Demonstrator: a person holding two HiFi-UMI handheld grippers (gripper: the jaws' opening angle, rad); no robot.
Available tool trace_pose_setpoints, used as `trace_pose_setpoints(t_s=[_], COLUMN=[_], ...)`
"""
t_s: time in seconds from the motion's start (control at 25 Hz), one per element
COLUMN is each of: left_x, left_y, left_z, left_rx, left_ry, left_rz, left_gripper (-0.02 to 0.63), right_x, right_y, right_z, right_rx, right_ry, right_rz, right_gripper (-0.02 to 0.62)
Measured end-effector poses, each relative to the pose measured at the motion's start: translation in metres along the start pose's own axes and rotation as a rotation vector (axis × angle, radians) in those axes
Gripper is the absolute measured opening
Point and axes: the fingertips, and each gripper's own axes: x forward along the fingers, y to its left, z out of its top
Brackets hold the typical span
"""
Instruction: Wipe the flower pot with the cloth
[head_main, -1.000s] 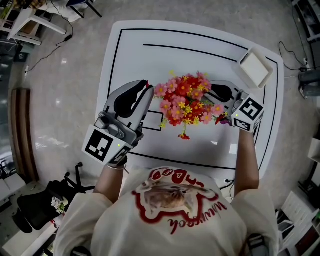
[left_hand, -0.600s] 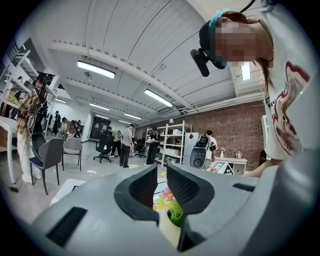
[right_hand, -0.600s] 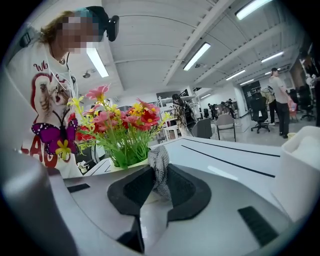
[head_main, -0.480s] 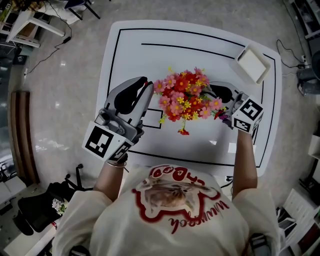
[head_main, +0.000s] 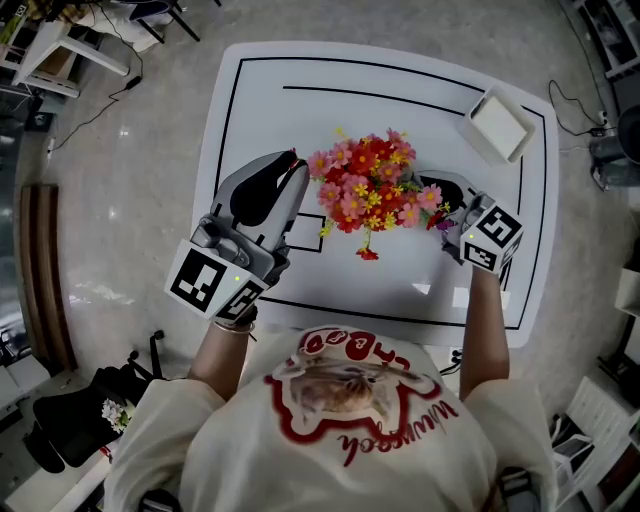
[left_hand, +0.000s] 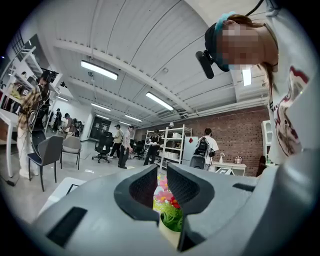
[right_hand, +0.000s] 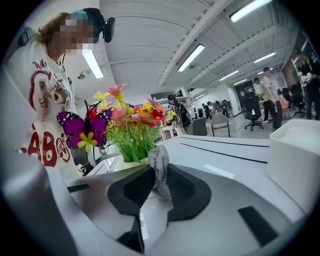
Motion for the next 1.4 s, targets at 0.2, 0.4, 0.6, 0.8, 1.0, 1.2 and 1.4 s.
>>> trace_pose_setpoints(t_s=[0.2,0.4,0.6,0.8,1.0,1.2,1.4], left_x=[-0.003,-0.008,-0.013,-0.017,-0.019,-0.022,-0.023], left_y=[-0.007,-0.009,-0.017,-0.021,-0.024,-0.025,-0.027], left_z=[0.001,0.001,0.0,-0.004,-0.004,-0.005,-0.007], left_rx=[0.017,0.017,0.016,0.013,0.012,0.006,-0.011], left_ry=[0.0,-0.004,-0.003,0.004,0.001,0.002,0.002], left_rz=[-0.013,-0.012,-0.022,-0.027,-0.034,-0.041,-0.055], left_gripper=[0.063,0.063,0.063,0.063,0.063,0.063,0.063], right_x=[-0.004,-0.006,-0.008,-0.009,-0.01,-0.009,-0.009], right_y=[0.006,0.013,0.023,0.027,0.034,0.044,0.048], right_z=[-0.005,-0.009,-0.013,-0.016,-0.019,-0.02,-0.022], right_rx=[0.008,0.016,0.019,0.019,0.013,0.009,0.002], right_ry=[0.002,0.004,-0.002,-0.004,-0.002,-0.008,-0.011], right_rz=[-0.012,-0.031,-0.047,-0.071,-0.092,-0.102,-0.126], right_gripper=[0.075,0.075,0.075,0.075,0.075,0.075,0.075])
